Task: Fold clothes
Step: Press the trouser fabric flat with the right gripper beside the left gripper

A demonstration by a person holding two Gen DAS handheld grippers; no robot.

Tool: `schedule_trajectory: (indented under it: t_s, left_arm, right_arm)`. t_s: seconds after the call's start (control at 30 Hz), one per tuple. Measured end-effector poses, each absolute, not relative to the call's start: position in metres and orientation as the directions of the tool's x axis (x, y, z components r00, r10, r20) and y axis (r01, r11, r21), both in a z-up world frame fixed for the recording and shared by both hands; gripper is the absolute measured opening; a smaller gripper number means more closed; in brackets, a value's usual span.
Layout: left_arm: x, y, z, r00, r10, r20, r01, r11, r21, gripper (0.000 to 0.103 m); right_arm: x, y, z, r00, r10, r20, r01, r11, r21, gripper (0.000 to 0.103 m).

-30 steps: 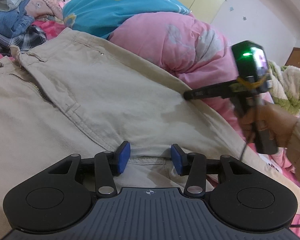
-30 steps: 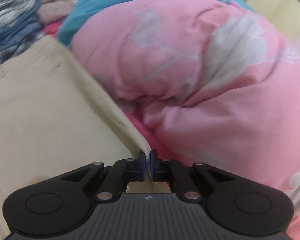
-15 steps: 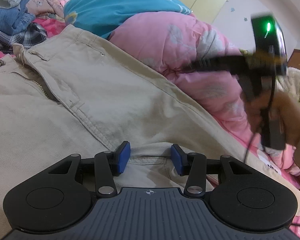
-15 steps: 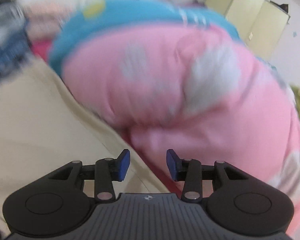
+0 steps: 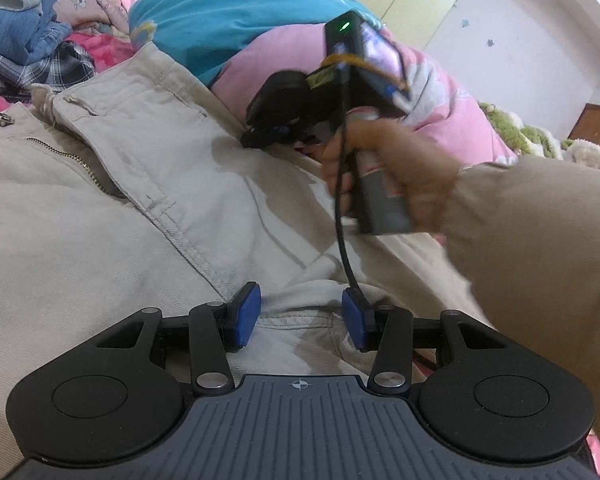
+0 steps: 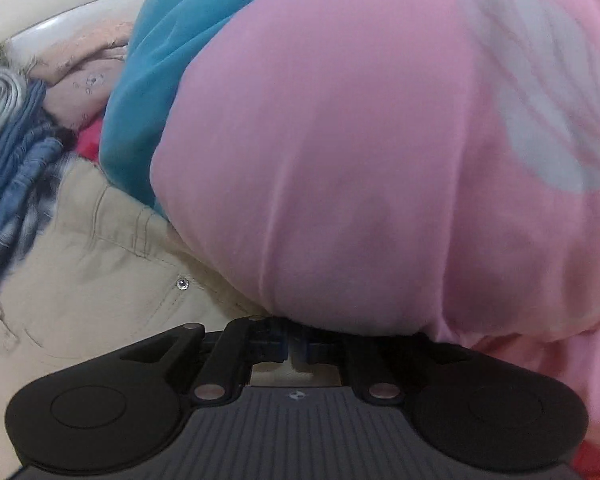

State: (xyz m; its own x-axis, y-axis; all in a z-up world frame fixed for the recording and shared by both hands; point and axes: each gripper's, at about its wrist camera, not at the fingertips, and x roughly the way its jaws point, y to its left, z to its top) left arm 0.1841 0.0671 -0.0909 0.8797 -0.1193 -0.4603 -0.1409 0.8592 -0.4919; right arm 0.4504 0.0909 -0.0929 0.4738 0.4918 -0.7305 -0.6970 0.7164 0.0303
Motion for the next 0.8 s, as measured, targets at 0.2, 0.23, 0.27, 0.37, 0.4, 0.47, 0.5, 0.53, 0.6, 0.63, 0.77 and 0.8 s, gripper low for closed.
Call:
schedule_trajectory:
  t_s: [0.2, 0.23, 0.27, 0.37, 0.4, 0.47, 0.5, 0.53, 0.6, 0.63, 0.77, 0.8]
  left_arm:
    - [0.185, 0.067, -0.092, 0.880, -0.120, -0.460, -0.142, 0.858, -0.494, 0.045]
    - [0.185, 0.067, -0.092, 0.880, -0.120, -0.460, -0.141, 0.858, -0.494, 0.045]
    - [0.185, 0.067, -0.092, 0.881, -0.120, -0.459, -0.141, 0.858, -0.494, 0.045]
    - [0.184, 0.068, -0.093, 0.884, -0.128, -0.449, -0.135, 0.851, -0.508, 0.045]
    - [0.183, 0.070, -0.094, 0.887, -0.134, -0.443, -0.132, 0.844, -0.519, 0.045]
    - [0.182, 0.073, -0.095, 0.890, -0.144, -0.433, -0.127, 0.833, -0.538, 0.045]
    - [0.182, 0.073, -0.095, 0.890, -0.145, -0.432, -0.127, 0.831, -0.541, 0.045]
    - [0.182, 0.073, -0.094, 0.890, -0.145, -0.433, -0.127, 0.832, -0.540, 0.045]
    - [0.182, 0.073, -0.094, 0.889, -0.145, -0.434, -0.128, 0.832, -0.539, 0.045]
    - [0.182, 0.072, -0.094, 0.889, -0.144, -0.435, -0.129, 0.833, -0.539, 0.045]
    - [0.183, 0.072, -0.093, 0.887, -0.141, -0.440, -0.132, 0.835, -0.534, 0.045]
    - [0.182, 0.072, -0.093, 0.886, -0.141, -0.441, -0.133, 0.835, -0.534, 0.045]
  right_arm:
    - [0.433, 0.094, -0.067, 0.396, 0.588, -0.705, -0.757, 0.644, 0.111, 0.008]
    - [0.434, 0.100, -0.068, 0.388, 0.597, -0.702, -0.760, 0.638, 0.123, 0.008]
    - [0.438, 0.110, -0.074, 0.389, 0.588, -0.709, -0.756, 0.644, 0.118, 0.008]
    - [0.445, 0.137, -0.097, 0.420, 0.547, -0.724, -0.753, 0.655, 0.057, 0.008]
    - [0.441, 0.141, -0.101, 0.451, 0.536, -0.713, -0.759, 0.651, 0.009, 0.008]
    - [0.432, 0.136, -0.090, 0.457, 0.517, -0.724, -0.778, 0.627, -0.043, 0.009]
    - [0.429, 0.129, -0.082, 0.449, 0.509, -0.735, -0.786, 0.616, -0.053, 0.009]
    - [0.426, 0.121, -0.074, 0.442, 0.503, -0.743, -0.789, 0.611, -0.055, 0.009]
    - [0.421, 0.079, -0.049, 0.463, 0.501, -0.731, -0.763, 0.644, -0.042, 0.011]
    - [0.419, 0.054, -0.036, 0.482, 0.498, -0.720, -0.746, 0.665, -0.040, 0.012]
    - [0.420, -0.052, -0.001, 0.537, 0.449, -0.715, -0.595, 0.802, 0.056, 0.029]
    - [0.422, -0.075, -0.002, 0.527, 0.436, -0.730, -0.550, 0.829, 0.098, 0.029]
